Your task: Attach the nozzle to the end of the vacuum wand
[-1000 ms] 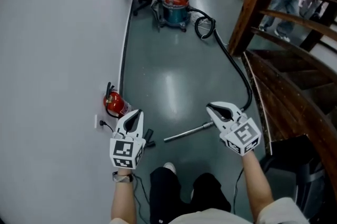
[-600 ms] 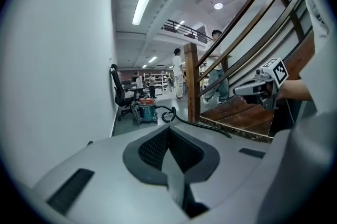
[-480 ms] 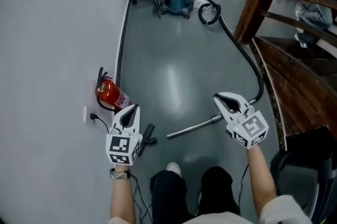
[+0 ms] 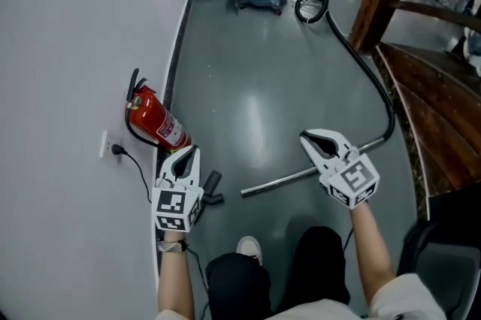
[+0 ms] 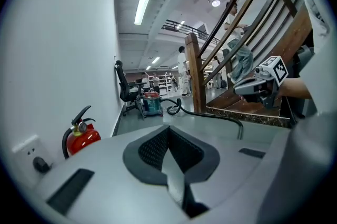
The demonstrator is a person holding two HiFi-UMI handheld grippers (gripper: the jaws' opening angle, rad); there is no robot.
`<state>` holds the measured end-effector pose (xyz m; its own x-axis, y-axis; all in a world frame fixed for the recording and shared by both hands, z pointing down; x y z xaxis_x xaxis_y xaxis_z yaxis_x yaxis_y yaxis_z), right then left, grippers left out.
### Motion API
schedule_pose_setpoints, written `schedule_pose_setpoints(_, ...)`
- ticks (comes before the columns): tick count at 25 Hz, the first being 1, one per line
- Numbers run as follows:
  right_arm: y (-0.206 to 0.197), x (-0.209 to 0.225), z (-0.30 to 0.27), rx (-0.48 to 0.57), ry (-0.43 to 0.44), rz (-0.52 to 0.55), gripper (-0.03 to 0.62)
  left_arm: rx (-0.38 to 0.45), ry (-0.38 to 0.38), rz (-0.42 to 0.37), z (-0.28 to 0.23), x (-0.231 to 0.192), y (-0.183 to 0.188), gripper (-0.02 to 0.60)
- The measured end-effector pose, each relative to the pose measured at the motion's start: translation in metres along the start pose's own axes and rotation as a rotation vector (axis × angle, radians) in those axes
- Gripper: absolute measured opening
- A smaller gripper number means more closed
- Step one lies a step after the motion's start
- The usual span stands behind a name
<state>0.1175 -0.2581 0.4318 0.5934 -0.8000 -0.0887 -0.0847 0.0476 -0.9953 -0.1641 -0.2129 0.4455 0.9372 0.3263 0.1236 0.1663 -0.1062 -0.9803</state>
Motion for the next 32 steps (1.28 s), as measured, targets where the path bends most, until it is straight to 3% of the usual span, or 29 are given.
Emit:
schedule_pose_setpoints(6,-0.026,-0.010,0.000,-0.048,0.037,0.003,0.031,-0.045,0.009,0.039,0.010,0.005,-0.031,-0.002)
schedule_pose_setpoints(10,-0.043,-0.014,0.003,-0.106,0.059,0.026,0.031,-0.026,0.005,0.070,0.014,0.005,-0.039,-0.002)
schedule_pose_setpoints(13,-0.065,-0.021,0.002,-0.134,0.121,0.022,0.032,-0.043,-0.021,0.064,0.011,0.007,-0.057,-0.002)
schedule_pose_setpoints(17,-0.103,-0.034,-0.004,-0.191,0.210,0.030,0.038,-0.107,-0.097,0.025,0.001,0.018,-0.095,0.000)
schedule_pose_setpoints(18,-0.113,-0.038,-0.006,-0.207,0.240,0.032,0.058,-0.124,-0.119,0.017,-0.002,0.020,-0.104,0.001)
schedule_pose_setpoints(19,-0.125,-0.044,-0.008,-0.227,0.274,0.033,0.128,-0.139,-0.142,0.014,-0.005,0.023,-0.114,0.004)
schedule_pose_setpoints(21,-0.149,-0.058,-0.013,-0.265,0.337,0.025,0.183,-0.161,-0.177,0.028,-0.009,0.026,-0.131,0.059)
schedule_pose_setpoints(26,-0.197,-0.091,-0.029,-0.328,0.438,-0.011,0.186,-0.242,-0.224,-0.022,-0.009,0.028,-0.177,0.068)
schedule_pose_setpoints(30,-0.229,-0.116,-0.050,-0.380,0.540,-0.006,0.196,-0.354,-0.377,-0.133,-0.005,0.043,-0.226,0.111)
schedule_pose_setpoints(32,-0.245,-0.127,-0.059,-0.416,0.595,0.022,0.204,-0.388,-0.430,-0.145,-0.005,0.048,-0.244,0.124)
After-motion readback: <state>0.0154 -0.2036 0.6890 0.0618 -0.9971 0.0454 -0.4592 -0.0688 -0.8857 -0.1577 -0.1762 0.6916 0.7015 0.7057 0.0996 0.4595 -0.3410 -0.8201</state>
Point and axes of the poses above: the fingertips, and each gripper's own axes: z backward along the fingers, x to its right, y out of its top, the point moved 4 cm from there along z, backward along the fingers, and after that the axes turned 8 degrees about x, right-handed, at the moved point
